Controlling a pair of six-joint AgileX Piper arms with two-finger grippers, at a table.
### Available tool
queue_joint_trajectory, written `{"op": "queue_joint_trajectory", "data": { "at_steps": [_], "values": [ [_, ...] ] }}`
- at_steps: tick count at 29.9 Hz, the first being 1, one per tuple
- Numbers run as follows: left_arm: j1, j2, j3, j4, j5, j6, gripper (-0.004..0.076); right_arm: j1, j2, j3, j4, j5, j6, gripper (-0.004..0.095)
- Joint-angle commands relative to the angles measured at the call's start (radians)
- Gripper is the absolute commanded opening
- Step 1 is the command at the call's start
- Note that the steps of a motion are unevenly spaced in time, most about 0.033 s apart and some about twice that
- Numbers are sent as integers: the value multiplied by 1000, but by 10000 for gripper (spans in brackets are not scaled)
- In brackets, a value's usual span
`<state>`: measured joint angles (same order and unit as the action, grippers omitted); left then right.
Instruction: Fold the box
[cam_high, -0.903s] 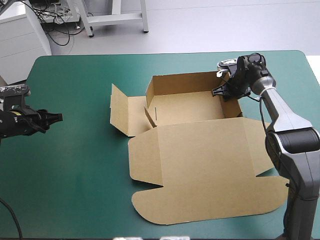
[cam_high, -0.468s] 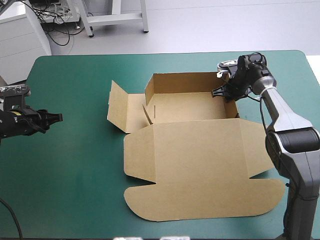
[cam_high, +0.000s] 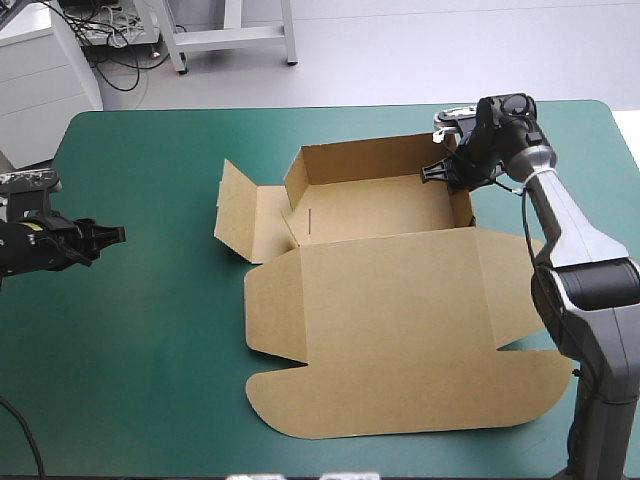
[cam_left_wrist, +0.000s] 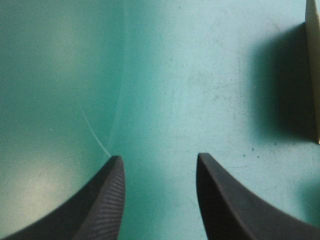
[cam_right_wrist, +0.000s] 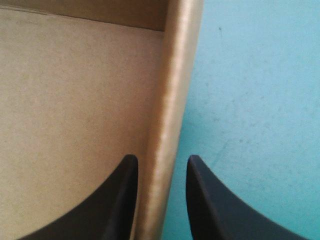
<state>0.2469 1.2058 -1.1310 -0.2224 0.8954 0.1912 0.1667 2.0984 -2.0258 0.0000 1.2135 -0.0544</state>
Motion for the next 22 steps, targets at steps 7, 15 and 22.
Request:
{"op": "queue_joint_trajectory", "data": {
  "at_steps": [7,15,22],
  "values": [
    [-2,-20,-27,-26,-43,-1,323,-4,-75,-35,-31,-25,3,-22],
    [-2,-20,-27,-26,-41,-1,323,-4,-77,-35,-50,-19,-26,384],
    [-2,-20,-27,-28,-34,15,281,-4,-87,-35,-50,-11,-7,864]
  ]
}}
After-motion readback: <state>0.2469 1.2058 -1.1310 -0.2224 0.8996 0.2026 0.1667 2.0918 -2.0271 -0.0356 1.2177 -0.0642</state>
